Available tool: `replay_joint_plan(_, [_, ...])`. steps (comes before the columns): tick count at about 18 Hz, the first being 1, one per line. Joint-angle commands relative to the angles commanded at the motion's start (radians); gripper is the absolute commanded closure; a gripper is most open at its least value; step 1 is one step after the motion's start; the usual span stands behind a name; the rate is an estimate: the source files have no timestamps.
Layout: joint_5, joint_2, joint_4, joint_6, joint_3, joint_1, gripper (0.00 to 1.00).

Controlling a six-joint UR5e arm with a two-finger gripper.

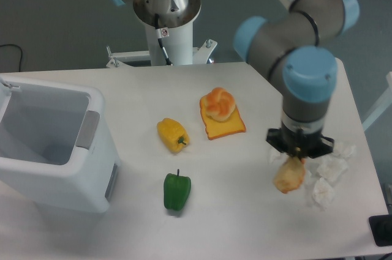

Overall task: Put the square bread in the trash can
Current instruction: 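Carry the bread roll across the table over the white trash bin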

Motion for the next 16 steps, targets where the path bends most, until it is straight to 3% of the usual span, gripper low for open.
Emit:
replay_joint_plan(7, [-0.066,0.120,0.003,-0.132,-0.060,-0.133,1.00])
replay_joint_plan(14, [-0.140,0.221,0.008,-0.296,-0.062,-0.270,1.00])
replay_joint_plan(16, [-0.143,0.244,0.037,-0.335,-0.062,-0.314,1.00])
